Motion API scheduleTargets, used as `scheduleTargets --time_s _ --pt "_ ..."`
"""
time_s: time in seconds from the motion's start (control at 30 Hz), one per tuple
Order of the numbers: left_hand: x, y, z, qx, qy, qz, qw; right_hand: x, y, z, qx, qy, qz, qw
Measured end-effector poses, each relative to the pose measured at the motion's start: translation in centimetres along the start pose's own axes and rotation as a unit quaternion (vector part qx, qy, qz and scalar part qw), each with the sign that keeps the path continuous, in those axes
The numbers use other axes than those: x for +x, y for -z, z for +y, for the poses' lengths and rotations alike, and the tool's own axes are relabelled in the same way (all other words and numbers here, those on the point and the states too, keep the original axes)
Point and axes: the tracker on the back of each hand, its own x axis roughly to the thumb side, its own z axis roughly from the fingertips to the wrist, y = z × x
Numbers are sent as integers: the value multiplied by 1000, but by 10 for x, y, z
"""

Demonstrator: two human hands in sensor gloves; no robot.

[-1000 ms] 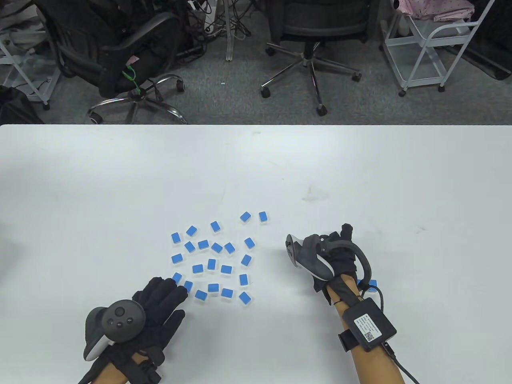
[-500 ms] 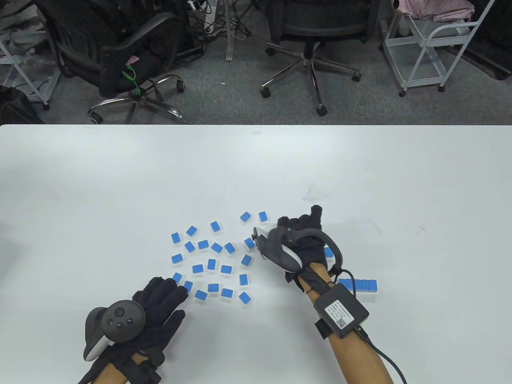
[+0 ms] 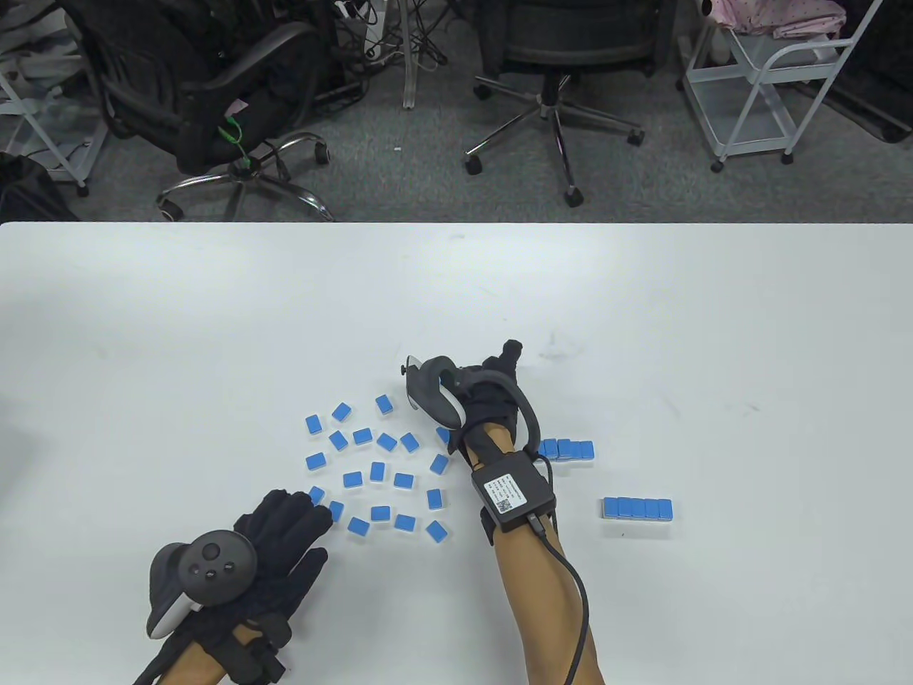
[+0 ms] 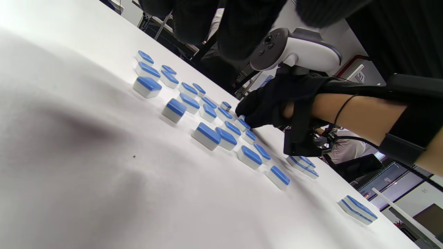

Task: Build mahjong tile wall

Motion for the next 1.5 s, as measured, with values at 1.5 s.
scheduleTargets --time_s 1.5 --pt "0 -1 -3 -6 -2 6 1000 -138 -57 59 -12 25 -51 998"
